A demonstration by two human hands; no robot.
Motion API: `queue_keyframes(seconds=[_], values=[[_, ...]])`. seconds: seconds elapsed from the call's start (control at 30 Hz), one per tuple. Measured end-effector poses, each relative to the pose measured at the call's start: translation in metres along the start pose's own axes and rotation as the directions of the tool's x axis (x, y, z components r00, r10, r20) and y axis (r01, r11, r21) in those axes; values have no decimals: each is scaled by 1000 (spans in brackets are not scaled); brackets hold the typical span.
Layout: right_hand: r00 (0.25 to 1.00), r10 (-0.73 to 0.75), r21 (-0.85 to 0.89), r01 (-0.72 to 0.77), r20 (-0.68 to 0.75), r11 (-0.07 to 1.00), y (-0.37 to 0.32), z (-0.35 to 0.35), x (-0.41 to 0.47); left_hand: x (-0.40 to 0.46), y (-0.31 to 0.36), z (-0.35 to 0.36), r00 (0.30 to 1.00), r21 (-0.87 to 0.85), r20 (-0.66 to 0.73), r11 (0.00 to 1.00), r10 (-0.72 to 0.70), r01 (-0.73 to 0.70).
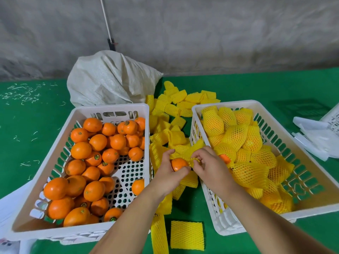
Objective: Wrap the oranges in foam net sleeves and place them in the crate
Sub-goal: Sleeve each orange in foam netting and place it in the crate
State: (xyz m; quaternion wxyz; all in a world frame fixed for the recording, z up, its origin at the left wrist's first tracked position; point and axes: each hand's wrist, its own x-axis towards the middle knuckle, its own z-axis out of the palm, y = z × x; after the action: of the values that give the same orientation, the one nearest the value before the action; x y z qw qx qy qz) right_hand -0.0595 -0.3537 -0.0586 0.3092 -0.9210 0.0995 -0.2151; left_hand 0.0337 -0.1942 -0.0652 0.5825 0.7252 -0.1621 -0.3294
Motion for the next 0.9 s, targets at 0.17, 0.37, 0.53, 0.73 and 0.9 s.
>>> queue_keyframes(seconds=[0.17, 0.37, 0.53, 0.73, 0.9], values=[[992, -123, -16, 123, 42, 992, -5, -2, -5, 3, -4, 3, 996, 0, 84, 999, 33, -33], [988, -147, -85, 151, 49, 985, -10, -3, -7, 2, 1, 4, 998, -100, -24, 993, 66, -68], [996, -74, -40, 76, 49, 996, -7, -3, -6, -7, 7, 0, 991, -88, 136, 996, -6, 18], [992, -126, -33, 125, -24, 992, -8, -4, -5, -9, 3, 4, 992, -76, 96, 995, 76, -69], [957, -289, -195, 290, 36, 937, -16, -3, -9, -5, 7, 1, 997, -211, -69, 976, 38, -52]])
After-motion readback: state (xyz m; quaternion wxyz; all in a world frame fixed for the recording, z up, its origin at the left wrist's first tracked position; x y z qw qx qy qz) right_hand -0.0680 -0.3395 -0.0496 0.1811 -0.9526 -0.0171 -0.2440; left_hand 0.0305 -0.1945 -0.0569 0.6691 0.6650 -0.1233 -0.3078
